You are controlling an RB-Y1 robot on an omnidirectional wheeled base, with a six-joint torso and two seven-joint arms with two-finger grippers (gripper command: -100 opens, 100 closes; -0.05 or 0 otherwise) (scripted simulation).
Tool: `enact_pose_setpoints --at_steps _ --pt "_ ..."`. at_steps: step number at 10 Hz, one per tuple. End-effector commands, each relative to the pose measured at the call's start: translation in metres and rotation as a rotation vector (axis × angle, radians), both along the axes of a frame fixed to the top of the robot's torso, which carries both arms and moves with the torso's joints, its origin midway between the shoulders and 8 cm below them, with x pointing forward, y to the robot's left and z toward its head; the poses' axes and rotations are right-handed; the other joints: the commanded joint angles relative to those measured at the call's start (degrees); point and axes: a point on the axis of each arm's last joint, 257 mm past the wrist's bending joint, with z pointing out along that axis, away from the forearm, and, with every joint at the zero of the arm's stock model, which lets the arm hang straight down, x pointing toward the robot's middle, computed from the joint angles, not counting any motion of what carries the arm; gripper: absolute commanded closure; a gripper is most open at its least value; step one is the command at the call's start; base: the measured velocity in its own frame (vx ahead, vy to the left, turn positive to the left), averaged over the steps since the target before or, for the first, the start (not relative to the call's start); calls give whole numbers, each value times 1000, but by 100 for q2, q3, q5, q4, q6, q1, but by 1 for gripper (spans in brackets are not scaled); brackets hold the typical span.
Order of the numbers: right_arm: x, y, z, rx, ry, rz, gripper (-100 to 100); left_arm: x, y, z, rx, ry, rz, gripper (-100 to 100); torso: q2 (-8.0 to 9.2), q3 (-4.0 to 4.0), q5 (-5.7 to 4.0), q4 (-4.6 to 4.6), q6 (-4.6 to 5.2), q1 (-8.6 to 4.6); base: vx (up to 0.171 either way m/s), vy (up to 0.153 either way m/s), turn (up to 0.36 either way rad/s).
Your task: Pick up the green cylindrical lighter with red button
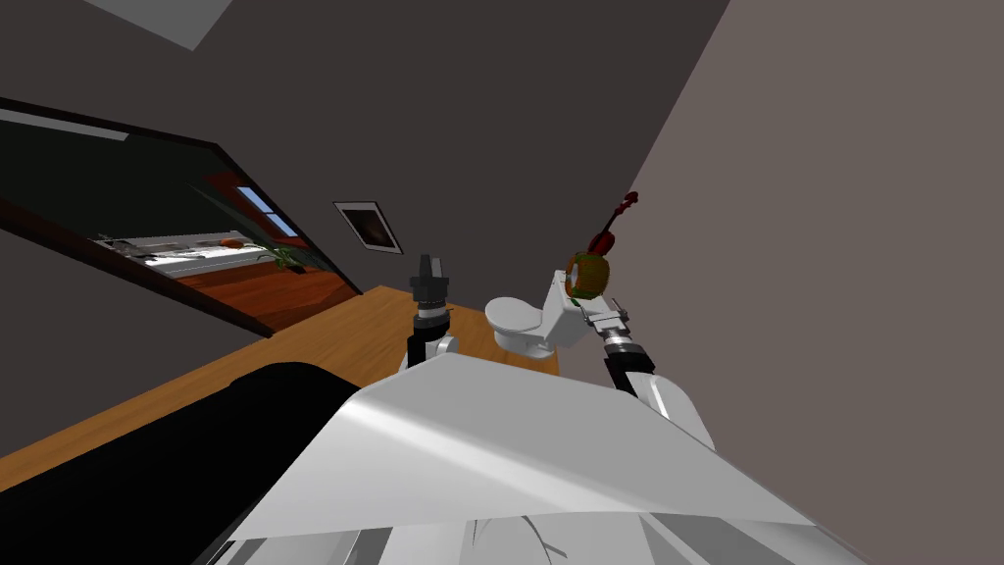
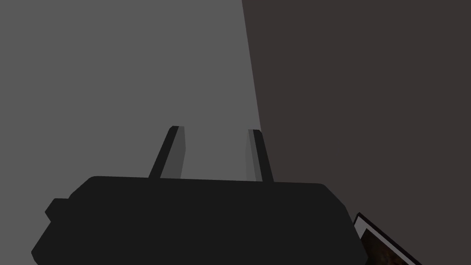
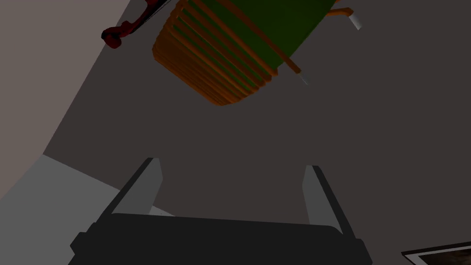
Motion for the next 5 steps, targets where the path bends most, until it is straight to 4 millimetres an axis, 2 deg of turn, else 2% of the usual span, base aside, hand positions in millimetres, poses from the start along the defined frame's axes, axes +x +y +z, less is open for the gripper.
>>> enact_pose_setpoints --at_steps 1,5 --pt "-8 -1 -6 -15 18 -5 -100 0 0 0 0 0 0 0 0 0 0 0 0 0 73 -5 38" --pt "-30 -6 -24 -81 77 -9 -100 0 0 0 0 0 0 0 4 2 1 1 0 4 65 -4 46"
